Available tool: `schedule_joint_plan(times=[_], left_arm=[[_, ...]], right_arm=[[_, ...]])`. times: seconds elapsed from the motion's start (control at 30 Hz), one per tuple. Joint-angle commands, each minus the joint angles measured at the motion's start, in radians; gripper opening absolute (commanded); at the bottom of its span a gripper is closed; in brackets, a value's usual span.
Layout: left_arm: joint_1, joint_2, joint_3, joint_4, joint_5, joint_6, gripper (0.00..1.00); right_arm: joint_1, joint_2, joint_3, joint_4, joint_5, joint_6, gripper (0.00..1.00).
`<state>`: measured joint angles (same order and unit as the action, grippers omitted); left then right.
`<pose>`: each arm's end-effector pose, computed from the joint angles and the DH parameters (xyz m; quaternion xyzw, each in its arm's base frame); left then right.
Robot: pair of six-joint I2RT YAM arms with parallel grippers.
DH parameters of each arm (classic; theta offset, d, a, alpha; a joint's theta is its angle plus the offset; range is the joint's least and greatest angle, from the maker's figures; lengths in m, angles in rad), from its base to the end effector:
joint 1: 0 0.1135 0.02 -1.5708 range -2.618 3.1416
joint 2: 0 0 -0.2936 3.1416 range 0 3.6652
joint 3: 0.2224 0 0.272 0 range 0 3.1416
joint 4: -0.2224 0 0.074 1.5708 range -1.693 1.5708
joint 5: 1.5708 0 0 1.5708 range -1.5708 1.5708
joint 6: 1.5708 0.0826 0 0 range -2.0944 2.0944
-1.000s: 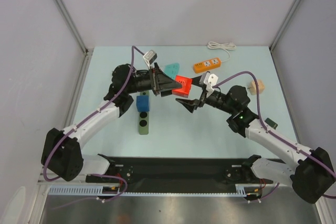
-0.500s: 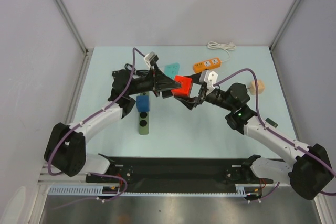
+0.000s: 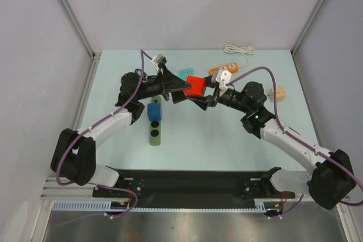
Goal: Insert the plug
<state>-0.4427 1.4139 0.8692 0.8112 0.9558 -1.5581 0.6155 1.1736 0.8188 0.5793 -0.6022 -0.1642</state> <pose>0.2869 -0.2107 0.3494 0.0249 0.6507 -0.7447 0.1461 0.2298 0.2198 0.3800 -0.4408 0.4626 0.3473 0.6864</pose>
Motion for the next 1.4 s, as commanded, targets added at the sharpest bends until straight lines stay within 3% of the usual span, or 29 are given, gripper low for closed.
schedule_joint_plan(times=[0.0,0.07,0.2,0.23,0.33,0.37,0.43,0.67,0.9,1.17,1.37], left_arm=[[0.09,-0.009,0.068,-0.119,0.02,0.145,1.0],[0.139,-0.01,0.111,-0.243,0.024,0.234,1.0],[0.203,0.011,0.235,-0.703,-0.084,0.55,1.0],[0.219,0.025,0.316,-0.907,-0.206,0.704,0.97],[0.213,0.14,0.546,-1.241,-0.484,0.965,0.91],[0.21,0.179,0.592,-1.283,-0.625,0.999,0.9],[0.211,0.294,0.693,-1.343,-0.698,1.039,0.89],[0.196,0.612,0.913,-1.331,-0.744,1.11,0.8],[0.194,0.831,1.099,-1.302,-0.681,1.133,0.87],[0.202,0.944,1.163,-1.219,-0.658,1.104,0.87],[0.203,0.999,1.211,-1.216,-0.628,1.093,0.8]], right_arm=[[-0.045,0.049,0.172,-0.044,-0.002,-0.034,0.0],[-0.094,0.119,0.222,-0.094,-0.036,-0.023,0.0],[-0.148,0.263,0.386,-0.258,-0.051,-0.089,0.0],[-0.158,0.294,0.463,-0.304,-0.045,-0.101,0.0],[-0.186,0.363,0.494,-0.38,-0.027,-0.104,0.0],[-0.2,0.362,0.471,-0.348,-0.024,-0.094,0.0],[-0.21,0.334,0.438,-0.32,-0.025,-0.071,0.0],[-0.244,0.241,0.29,-0.237,-0.056,-0.032,0.0],[-0.273,0.198,0.195,-0.153,-0.094,0.003,0.0],[-0.283,0.193,0.151,-0.093,-0.097,0.02,0.0],[-0.286,0.198,0.154,-0.091,-0.082,0.012,0.0]])
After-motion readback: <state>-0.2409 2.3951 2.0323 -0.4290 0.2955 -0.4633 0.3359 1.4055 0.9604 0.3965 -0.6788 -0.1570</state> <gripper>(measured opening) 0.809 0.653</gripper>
